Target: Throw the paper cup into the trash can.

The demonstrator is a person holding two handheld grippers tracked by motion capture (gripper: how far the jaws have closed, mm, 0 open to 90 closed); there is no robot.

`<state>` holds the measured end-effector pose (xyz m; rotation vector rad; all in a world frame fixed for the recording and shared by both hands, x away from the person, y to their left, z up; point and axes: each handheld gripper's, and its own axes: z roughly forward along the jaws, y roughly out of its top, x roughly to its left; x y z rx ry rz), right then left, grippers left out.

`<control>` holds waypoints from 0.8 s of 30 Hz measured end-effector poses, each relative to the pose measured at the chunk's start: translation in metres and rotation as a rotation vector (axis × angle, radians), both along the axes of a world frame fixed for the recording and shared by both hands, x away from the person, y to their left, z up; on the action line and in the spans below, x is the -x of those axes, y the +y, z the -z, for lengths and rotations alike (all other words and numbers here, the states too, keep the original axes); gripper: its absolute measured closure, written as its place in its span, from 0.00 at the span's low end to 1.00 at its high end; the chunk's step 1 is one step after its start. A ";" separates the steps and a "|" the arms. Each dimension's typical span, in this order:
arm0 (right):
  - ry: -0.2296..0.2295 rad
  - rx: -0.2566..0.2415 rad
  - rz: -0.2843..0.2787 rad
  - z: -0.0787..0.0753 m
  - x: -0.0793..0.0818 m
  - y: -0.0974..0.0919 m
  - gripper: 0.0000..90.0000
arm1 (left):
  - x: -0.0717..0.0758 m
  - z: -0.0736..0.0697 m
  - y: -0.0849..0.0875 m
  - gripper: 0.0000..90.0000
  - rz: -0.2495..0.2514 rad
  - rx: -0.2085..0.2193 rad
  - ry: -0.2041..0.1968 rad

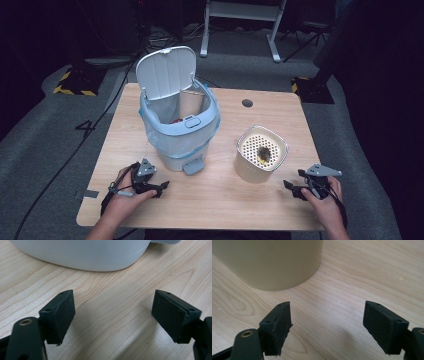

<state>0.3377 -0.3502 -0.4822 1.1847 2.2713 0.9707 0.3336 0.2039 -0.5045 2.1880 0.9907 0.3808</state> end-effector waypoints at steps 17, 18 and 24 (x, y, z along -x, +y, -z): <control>0.009 -0.018 0.039 0.022 0.001 -0.005 0.17 | 0.009 -0.003 0.011 0.33 0.025 0.003 0.003; 0.009 -0.017 0.039 0.022 0.001 -0.005 0.17 | 0.009 -0.005 0.012 0.33 0.025 0.013 -0.007; 0.009 -0.018 0.040 0.022 0.001 -0.005 0.17 | 0.009 -0.010 0.013 0.34 0.037 0.043 -0.001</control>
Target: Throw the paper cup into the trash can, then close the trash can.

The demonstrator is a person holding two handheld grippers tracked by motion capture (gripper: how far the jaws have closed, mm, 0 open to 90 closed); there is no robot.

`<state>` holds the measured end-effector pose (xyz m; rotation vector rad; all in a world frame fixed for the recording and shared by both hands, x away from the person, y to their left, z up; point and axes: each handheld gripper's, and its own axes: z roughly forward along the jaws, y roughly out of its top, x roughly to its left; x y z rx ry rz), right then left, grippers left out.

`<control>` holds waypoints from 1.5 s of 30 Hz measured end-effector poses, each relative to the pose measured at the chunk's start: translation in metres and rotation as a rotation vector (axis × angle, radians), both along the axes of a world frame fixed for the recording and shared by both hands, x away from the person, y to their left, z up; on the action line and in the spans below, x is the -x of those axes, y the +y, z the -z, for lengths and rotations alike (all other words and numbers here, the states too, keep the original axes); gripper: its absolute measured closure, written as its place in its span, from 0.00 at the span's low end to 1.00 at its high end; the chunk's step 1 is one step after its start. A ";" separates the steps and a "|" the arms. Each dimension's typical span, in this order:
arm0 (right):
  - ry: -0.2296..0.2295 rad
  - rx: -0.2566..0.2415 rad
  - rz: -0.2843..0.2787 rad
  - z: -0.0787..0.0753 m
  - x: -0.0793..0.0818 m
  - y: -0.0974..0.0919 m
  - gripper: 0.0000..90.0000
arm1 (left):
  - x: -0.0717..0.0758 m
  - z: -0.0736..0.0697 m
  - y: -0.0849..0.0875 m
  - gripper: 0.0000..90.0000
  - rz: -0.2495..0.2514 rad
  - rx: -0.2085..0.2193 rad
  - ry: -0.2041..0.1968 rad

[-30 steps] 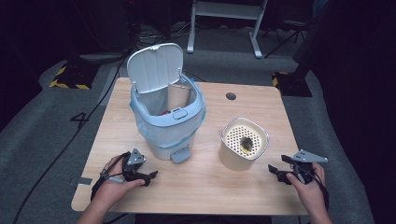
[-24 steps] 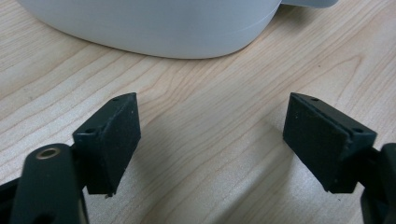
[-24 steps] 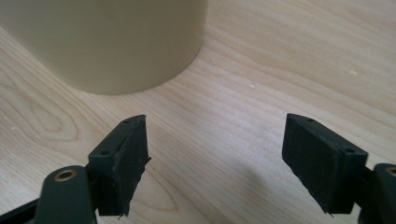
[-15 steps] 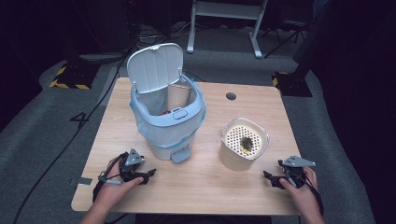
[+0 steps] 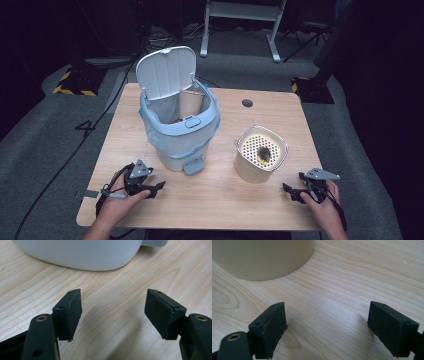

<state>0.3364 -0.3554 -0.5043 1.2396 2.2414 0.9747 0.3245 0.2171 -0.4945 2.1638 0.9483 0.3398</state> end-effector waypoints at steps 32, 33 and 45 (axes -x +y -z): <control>-0.002 -0.003 -0.002 0.000 0.001 0.000 0.18 | -0.006 -0.141 0.049 0.40 0.086 0.179 -0.125; -0.002 -0.003 -0.002 0.000 0.000 0.000 0.18 | -0.008 -0.145 0.051 0.40 0.086 0.183 -0.130; -0.002 -0.003 -0.002 0.000 0.000 0.000 0.18 | -0.027 -0.200 0.069 0.43 0.002 0.257 -0.225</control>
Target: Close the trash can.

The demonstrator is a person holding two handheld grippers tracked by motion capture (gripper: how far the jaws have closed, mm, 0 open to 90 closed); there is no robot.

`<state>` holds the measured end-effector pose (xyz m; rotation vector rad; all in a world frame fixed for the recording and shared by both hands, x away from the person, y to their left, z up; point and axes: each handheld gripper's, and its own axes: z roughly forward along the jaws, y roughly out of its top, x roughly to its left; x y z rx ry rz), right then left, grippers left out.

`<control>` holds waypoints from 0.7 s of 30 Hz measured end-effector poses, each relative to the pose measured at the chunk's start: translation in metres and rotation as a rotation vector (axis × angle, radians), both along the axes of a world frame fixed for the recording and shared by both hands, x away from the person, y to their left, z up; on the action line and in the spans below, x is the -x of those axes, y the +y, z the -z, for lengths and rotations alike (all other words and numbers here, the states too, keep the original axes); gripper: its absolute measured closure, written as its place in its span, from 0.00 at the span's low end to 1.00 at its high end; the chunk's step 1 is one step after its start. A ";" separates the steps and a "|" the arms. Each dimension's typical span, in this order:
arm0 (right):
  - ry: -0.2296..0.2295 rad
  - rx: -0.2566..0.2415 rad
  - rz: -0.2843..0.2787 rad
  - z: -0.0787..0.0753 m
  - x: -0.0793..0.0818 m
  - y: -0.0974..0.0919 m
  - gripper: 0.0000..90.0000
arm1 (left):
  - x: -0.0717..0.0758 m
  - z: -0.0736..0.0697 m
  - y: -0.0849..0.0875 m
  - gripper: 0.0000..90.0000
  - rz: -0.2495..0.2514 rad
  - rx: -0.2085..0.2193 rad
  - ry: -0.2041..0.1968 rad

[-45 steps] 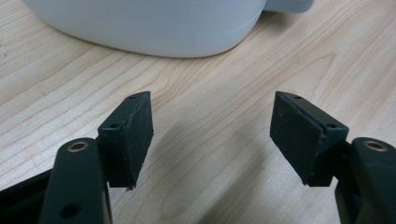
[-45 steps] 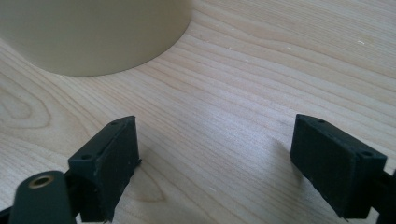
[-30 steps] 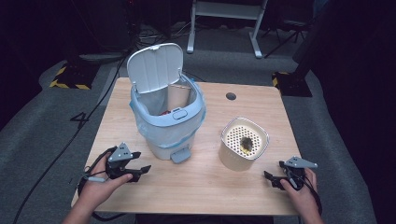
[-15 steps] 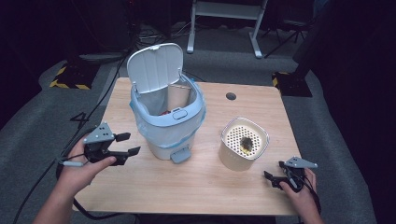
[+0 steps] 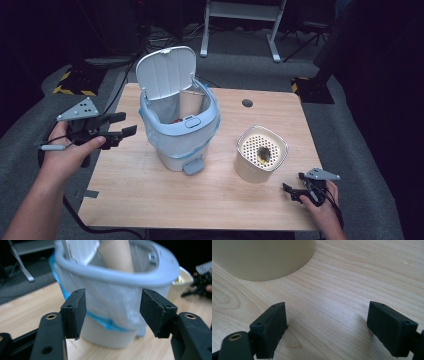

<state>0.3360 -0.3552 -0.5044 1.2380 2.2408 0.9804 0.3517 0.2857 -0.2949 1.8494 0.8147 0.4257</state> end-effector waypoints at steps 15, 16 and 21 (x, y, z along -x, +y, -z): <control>0.000 0.000 0.000 0.000 0.000 0.000 0.18 | -0.043 -0.040 0.003 0.70 -0.110 0.002 -0.046; 0.000 0.000 0.000 0.000 0.000 0.000 0.18 | -0.046 -0.041 0.003 0.70 -0.121 0.004 -0.051; 0.000 0.000 0.000 0.000 0.000 0.000 0.18 | -0.071 -0.048 0.002 0.70 -0.195 0.041 -0.059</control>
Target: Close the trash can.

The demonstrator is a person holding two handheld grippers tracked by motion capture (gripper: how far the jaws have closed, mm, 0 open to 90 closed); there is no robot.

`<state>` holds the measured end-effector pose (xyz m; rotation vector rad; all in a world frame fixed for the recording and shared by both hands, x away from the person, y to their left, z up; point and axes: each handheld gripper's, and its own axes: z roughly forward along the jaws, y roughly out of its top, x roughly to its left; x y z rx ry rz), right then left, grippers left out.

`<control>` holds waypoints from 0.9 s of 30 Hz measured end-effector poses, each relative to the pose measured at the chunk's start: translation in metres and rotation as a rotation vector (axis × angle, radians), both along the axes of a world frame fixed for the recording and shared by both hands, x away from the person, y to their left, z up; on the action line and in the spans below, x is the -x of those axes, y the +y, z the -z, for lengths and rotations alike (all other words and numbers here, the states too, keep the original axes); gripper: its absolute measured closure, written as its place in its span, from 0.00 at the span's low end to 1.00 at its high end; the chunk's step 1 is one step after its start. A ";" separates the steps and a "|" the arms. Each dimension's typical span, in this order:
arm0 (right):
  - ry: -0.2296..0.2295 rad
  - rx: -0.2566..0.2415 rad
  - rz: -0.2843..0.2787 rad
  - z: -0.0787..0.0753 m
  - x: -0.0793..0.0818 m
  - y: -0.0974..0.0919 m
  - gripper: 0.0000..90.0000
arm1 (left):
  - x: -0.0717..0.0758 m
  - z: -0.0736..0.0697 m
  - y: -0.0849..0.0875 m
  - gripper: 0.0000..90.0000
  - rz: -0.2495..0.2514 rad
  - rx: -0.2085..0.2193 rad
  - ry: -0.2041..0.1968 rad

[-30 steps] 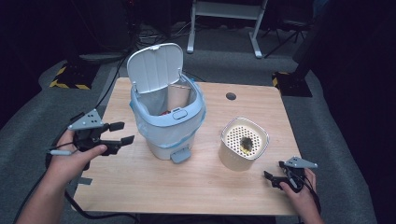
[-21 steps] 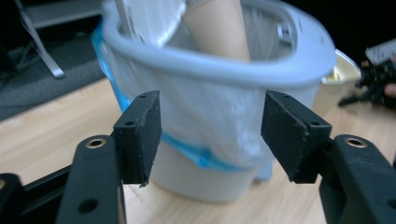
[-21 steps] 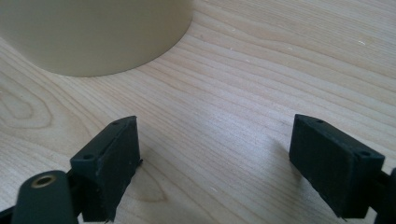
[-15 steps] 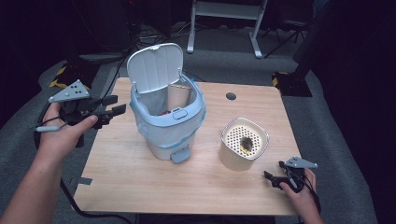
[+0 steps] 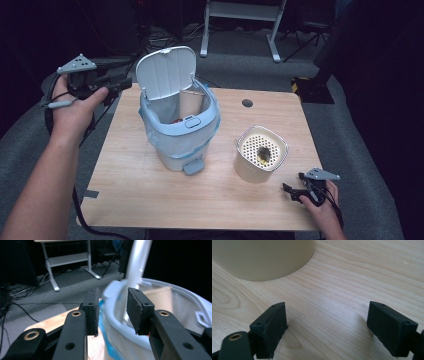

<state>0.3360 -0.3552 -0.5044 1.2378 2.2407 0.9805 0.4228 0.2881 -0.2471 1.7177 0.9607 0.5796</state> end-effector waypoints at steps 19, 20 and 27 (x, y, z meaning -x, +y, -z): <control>0.000 0.000 0.000 0.000 0.000 0.000 0.18 | -0.034 -0.022 -0.014 0.63 -0.011 0.059 -0.017; 0.000 0.000 0.000 0.000 0.000 0.000 0.18 | -0.033 -0.022 -0.014 0.63 -0.005 0.065 -0.018; 0.000 0.000 0.000 0.000 0.000 0.000 0.18 | -0.027 -0.024 -0.018 0.62 0.077 0.060 -0.025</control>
